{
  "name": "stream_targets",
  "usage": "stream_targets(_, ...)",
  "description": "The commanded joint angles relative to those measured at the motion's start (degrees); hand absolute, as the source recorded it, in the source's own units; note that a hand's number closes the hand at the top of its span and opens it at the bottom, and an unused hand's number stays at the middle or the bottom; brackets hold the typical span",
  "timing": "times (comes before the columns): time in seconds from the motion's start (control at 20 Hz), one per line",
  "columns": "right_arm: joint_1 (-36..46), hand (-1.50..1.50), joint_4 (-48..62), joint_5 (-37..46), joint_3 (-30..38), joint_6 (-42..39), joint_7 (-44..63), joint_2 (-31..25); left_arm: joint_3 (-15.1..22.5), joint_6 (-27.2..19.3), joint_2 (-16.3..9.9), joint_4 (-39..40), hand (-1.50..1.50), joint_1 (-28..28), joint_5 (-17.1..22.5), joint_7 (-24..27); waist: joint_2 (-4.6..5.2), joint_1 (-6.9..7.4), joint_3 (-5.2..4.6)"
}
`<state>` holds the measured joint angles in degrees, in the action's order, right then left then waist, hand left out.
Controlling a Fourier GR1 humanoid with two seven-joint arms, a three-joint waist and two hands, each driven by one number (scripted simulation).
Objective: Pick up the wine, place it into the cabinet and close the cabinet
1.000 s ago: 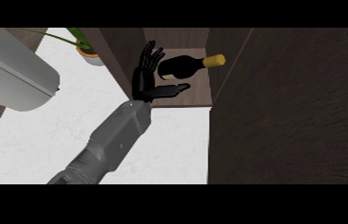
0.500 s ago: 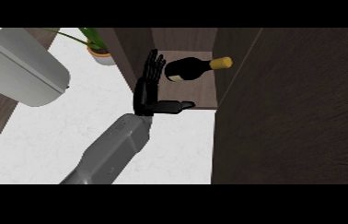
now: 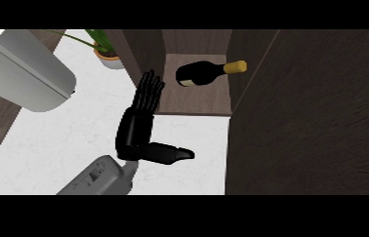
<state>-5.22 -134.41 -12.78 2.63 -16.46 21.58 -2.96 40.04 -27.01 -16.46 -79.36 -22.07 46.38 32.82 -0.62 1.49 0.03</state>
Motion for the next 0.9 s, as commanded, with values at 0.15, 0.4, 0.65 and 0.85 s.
stream_targets(0.15,1.5,-1.50,0.5,0.4,-1.2,-0.3,-0.3,0.0,1.0,-8.2,-8.4,-25.0,-1.50,10.7,-4.5,-8.4,0.33,-0.82,0.01)
stream_targets(0.4,5.4,1.50,0.4,-1.3,-0.5,-2.3,5.3,-4.5,1.8,-9.9,-7.9,-30.1,-1.50,16.3,-8.9,-7.7,0.49,-1.00,-0.03)
stream_targets(0.65,1.3,1.50,-1.8,-2.0,-7.0,-11.9,5.4,-9.4,-1.4,-10.1,-13.7,-34.9,-1.50,21.5,-8.3,-7.6,0.36,-0.55,-0.06)
stream_targets(0.85,-3.8,1.50,-2.5,-3.1,-10.0,-15.8,2.5,-8.5,-3.8,-10.4,-15.6,-39.1,-1.50,27.8,-9.7,-5.4,0.42,-1.05,-0.03)
